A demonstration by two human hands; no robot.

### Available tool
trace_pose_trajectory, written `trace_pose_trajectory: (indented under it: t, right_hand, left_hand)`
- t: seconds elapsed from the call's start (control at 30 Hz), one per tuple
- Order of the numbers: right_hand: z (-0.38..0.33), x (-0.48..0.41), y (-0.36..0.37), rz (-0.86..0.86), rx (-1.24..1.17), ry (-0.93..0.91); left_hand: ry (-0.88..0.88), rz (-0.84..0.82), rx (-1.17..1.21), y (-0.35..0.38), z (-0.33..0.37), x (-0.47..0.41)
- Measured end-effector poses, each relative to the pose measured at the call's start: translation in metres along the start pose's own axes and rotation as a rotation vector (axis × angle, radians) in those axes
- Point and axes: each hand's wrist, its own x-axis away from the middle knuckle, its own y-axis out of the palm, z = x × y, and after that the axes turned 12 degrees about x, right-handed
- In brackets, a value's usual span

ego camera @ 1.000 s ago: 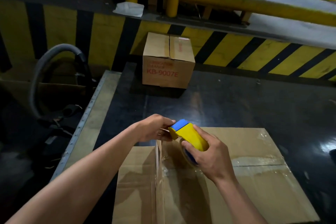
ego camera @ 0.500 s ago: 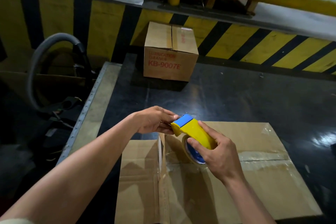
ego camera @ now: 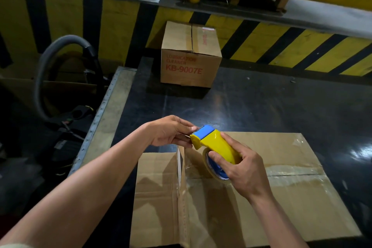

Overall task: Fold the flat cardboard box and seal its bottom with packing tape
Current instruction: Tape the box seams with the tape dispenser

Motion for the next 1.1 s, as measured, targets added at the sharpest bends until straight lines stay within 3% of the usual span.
trace_pose_trajectory:
  t: [1.1]
  right_hand:
    - [0.006, -0.003, -0.004, 0.007, 0.097, -0.031]
  left_hand:
    - [0.01, 0.088, -0.166, 0.013, 0.015, -0.004]
